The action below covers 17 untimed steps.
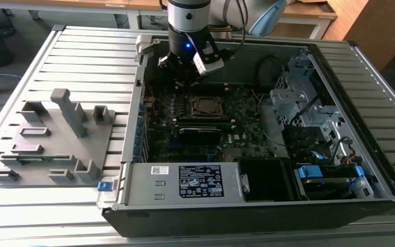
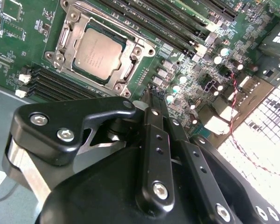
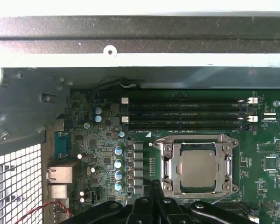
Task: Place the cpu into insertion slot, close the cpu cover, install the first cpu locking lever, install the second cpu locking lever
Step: 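Install the first cpu locking lever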
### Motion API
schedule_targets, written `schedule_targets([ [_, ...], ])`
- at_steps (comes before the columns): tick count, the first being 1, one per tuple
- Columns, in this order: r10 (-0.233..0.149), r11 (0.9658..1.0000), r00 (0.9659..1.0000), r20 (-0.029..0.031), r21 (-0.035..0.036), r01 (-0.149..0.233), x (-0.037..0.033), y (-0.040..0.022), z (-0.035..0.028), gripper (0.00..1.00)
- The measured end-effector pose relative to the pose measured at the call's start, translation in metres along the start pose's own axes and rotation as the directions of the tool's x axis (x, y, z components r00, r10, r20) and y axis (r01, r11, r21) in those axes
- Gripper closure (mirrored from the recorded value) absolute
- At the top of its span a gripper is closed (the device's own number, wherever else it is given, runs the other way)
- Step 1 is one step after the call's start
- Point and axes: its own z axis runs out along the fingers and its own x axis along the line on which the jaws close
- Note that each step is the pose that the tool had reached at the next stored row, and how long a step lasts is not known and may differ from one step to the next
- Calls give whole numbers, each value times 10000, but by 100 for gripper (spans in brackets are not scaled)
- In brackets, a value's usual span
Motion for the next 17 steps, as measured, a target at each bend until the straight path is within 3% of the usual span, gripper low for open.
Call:
schedule_targets([
  [4,-1,10000,10000,1,-20,1,-1,0,-19,89],
  [5,1,10000,10000,0,-93,-1,-1,-1,-19,89],
  [8,10,9991,10000,-10,-429,-10,-1,-3,-19,89],
  [9,11,9988,10000,-12,-486,-11,-1,-4,-19,89],
  [11,13,9986,10000,-13,-520,-13,6,-4,-19,89],
  [12,13,9984,10000,-14,-574,-14,11,-5,-19,89],
  [14,16,9972,10000,-19,-752,-18,23,-9,-18,89],
  [17,19,9960,10000,-24,-894,-21,49,-17,-18,89],
])
